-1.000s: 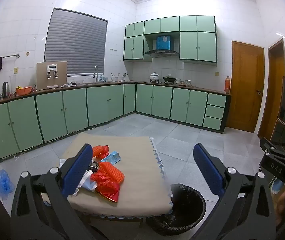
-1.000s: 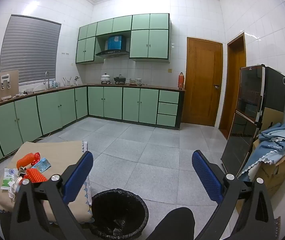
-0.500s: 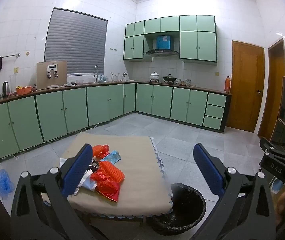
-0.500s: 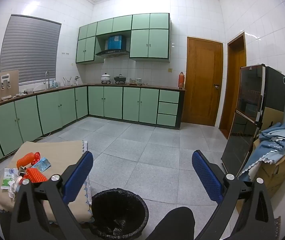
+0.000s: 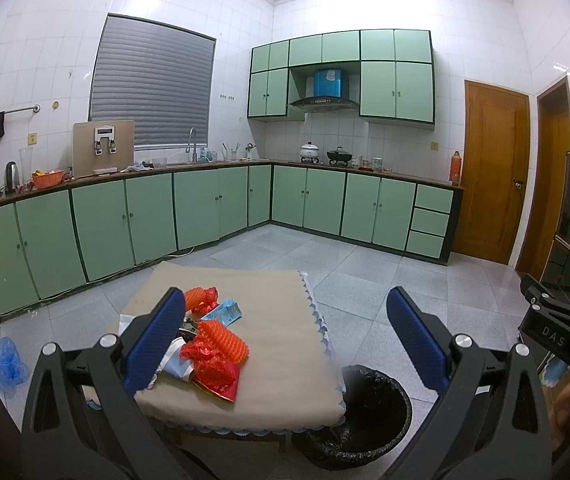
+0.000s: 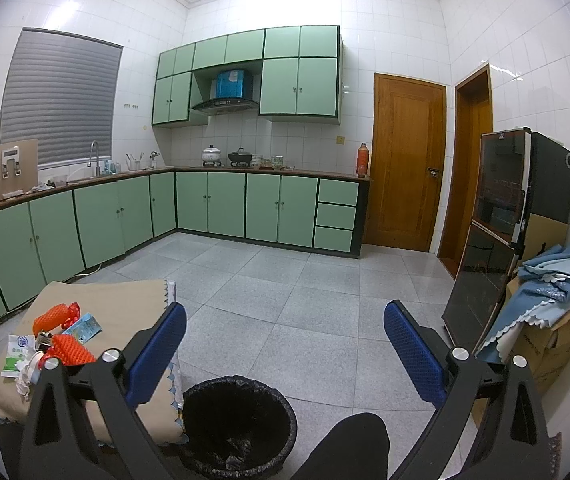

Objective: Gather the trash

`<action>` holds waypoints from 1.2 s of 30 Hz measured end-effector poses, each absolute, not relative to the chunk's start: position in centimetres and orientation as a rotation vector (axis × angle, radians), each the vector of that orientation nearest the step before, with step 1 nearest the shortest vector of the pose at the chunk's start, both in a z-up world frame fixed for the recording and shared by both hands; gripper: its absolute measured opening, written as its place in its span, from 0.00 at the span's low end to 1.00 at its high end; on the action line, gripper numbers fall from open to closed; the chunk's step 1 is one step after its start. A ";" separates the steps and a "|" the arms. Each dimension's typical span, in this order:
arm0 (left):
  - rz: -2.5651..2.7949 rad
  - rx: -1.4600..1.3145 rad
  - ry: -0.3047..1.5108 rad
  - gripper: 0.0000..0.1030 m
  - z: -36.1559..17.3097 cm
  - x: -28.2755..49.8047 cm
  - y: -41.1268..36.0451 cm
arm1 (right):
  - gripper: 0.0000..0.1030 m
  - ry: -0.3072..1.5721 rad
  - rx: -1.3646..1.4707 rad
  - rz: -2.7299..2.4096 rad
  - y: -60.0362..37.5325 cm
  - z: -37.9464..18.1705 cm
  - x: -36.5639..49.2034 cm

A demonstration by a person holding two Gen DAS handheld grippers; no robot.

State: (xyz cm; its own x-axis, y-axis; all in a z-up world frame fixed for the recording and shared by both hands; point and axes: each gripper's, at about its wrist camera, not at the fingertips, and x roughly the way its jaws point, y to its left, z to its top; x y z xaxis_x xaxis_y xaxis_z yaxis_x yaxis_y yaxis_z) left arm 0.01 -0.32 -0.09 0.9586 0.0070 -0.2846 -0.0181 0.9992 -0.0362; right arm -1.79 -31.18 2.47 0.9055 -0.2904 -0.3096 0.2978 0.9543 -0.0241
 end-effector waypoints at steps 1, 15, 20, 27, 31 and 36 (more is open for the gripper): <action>0.014 -0.039 0.289 0.95 -0.1 0.0 -0.3 | 0.94 0.316 0.024 -0.304 -31.2 2.4 -1.8; 0.013 -0.040 0.290 0.95 -0.2 0.1 -0.3 | 0.94 0.315 0.024 -0.305 -31.4 2.3 -1.9; 0.011 -0.040 0.291 0.95 -0.4 0.1 -0.4 | 0.94 0.317 0.024 -0.305 -31.4 2.1 -1.8; 0.012 -0.041 0.291 0.95 -0.4 0.1 -0.4 | 0.94 0.317 0.025 -0.305 -31.4 2.0 -1.9; 0.011 -0.040 0.292 0.95 -0.4 0.1 -0.5 | 0.94 0.317 0.021 -0.304 -31.5 2.1 -2.0; 0.013 -0.039 0.292 0.95 -0.4 0.1 -0.3 | 0.94 0.317 0.023 -0.303 -31.6 1.6 -1.7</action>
State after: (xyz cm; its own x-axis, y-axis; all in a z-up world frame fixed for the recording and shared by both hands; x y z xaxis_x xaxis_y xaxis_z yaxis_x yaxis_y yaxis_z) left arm 0.13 -0.34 -0.38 0.9576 0.0070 -0.2880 -0.0183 0.9992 -0.0366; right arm -1.73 -31.60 1.62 0.9054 -0.2898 -0.3103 0.2969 0.9546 -0.0252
